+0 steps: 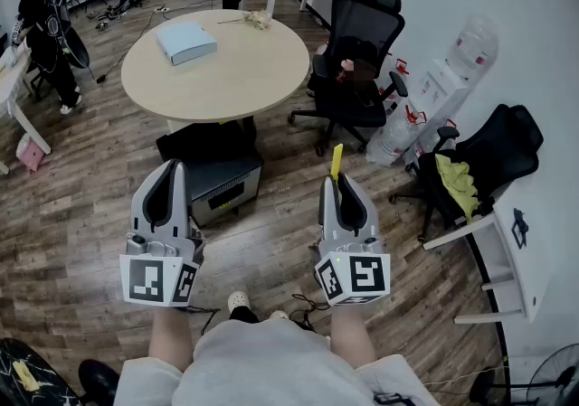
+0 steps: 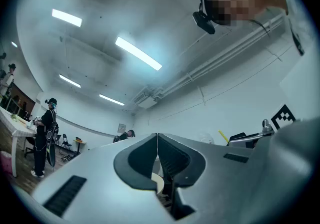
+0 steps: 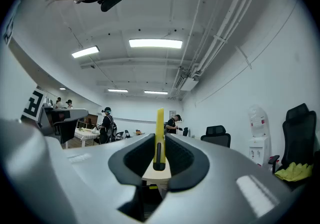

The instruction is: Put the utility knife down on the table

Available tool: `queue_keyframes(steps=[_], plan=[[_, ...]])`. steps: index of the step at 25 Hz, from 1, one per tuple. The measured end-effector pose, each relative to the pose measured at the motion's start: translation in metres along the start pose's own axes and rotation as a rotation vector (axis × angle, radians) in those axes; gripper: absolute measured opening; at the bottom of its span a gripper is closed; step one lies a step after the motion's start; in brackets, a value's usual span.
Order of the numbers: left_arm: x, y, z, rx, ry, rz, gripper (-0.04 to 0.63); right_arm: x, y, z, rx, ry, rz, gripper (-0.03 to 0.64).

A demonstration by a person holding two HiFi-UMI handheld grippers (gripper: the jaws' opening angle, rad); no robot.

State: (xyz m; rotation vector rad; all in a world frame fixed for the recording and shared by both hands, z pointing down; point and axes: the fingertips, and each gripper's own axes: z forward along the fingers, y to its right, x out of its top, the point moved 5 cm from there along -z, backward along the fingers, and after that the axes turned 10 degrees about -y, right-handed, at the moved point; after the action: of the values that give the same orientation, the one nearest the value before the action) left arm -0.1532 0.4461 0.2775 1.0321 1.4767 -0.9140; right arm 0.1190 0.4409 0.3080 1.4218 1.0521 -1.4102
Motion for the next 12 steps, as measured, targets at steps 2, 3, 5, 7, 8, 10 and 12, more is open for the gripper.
queue_keyframes(steps=[2, 3, 5, 7, 8, 10, 12], plan=[[0.0, -0.003, 0.0, 0.003, 0.003, -0.007, 0.011, 0.0, -0.003, 0.001, 0.003, 0.0, -0.009, 0.074], [-0.001, -0.004, -0.001, 0.003, 0.004, -0.01, 0.011, 0.0, -0.004, 0.002, 0.003, 0.0, -0.012, 0.074], [-0.001, -0.007, 0.0, -0.001, 0.002, -0.011, 0.011, -0.001, -0.006, 0.004, -0.002, 0.001, -0.01, 0.074], [-0.001, -0.008, 0.003, -0.006, 0.001, -0.009, 0.011, 0.0, -0.007, 0.006, -0.008, 0.003, -0.004, 0.074], [0.0, -0.009, 0.005, -0.008, 0.001, -0.008, 0.011, 0.0, -0.007, 0.008, -0.011, 0.005, -0.001, 0.074], [0.001, -0.012, 0.007, -0.012, 0.003, -0.007, 0.011, 0.0, -0.008, 0.011, -0.015, 0.005, -0.001, 0.074], [0.001, -0.016, 0.007, -0.017, 0.007, -0.004, 0.011, -0.001, -0.01, 0.013, -0.023, 0.007, 0.006, 0.074]])
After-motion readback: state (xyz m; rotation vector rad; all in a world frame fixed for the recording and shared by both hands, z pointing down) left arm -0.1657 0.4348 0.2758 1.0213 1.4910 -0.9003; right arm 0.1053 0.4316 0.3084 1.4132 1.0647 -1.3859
